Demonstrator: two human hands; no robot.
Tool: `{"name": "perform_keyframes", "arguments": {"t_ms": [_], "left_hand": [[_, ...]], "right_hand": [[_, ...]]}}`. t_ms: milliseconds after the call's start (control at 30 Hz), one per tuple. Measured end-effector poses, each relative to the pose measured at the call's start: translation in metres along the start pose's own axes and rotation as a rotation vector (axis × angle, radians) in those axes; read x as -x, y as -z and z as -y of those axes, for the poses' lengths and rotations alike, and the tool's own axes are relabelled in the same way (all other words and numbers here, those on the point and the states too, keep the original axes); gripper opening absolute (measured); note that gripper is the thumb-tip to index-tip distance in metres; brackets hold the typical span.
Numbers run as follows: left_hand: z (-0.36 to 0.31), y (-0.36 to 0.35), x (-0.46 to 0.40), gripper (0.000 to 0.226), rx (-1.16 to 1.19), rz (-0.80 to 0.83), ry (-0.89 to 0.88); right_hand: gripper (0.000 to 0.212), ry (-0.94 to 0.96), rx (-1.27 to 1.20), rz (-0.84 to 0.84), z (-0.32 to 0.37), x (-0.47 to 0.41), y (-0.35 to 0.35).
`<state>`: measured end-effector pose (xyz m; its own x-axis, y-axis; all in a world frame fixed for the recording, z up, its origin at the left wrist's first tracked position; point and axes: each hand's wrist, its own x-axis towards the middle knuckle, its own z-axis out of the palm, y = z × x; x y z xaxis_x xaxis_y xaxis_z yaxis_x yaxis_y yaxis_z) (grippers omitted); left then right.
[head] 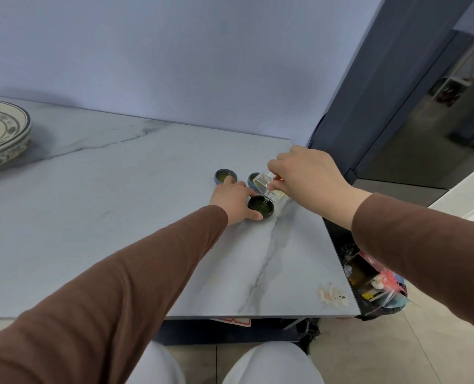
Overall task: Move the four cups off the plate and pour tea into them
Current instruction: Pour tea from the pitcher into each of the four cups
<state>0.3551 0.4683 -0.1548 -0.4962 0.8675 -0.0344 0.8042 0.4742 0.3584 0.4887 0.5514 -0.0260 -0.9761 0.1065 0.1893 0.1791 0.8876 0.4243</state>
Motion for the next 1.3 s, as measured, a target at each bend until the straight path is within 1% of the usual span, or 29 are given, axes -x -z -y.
{"name": "perform_keyframes", "arguments": {"t_ms": [200, 367, 500, 667, 1067, 1300], "left_hand": [[-0.0002, 0.0001, 0.0002, 0.065, -0.012, 0.002, 0.004], [-0.001, 0.0006, 0.0004, 0.065, -0.014, 0.008, 0.008], [-0.0016, 0.0006, 0.0001, 0.066, -0.016, 0.007, 0.013], [-0.0007, -0.0002, 0.0002, 0.065, -0.005, 0.002, 0.013], [-0.0007, 0.0, -0.0003, 0.065, -0.005, 0.007, 0.011], [-0.0007, -0.0009, -0.0005, 0.063, 0.002, 0.006, 0.012]], "right_hand": [[0.027, 0.071, 0.116, -0.109, 0.0025, 0.0024, -0.0003], [0.026, 0.09, 0.198, -0.098, 0.0046, 0.0043, -0.0006], [0.029, 0.118, 0.177, -0.106, 0.0049, 0.006, 0.0001], [0.026, 0.118, 0.217, -0.104, 0.0055, 0.008, 0.0012], [0.028, 0.12, 0.197, -0.135, 0.0045, 0.0088, -0.0007], [0.027, 0.13, 0.226, -0.142, 0.0016, 0.0102, -0.0047]]}}
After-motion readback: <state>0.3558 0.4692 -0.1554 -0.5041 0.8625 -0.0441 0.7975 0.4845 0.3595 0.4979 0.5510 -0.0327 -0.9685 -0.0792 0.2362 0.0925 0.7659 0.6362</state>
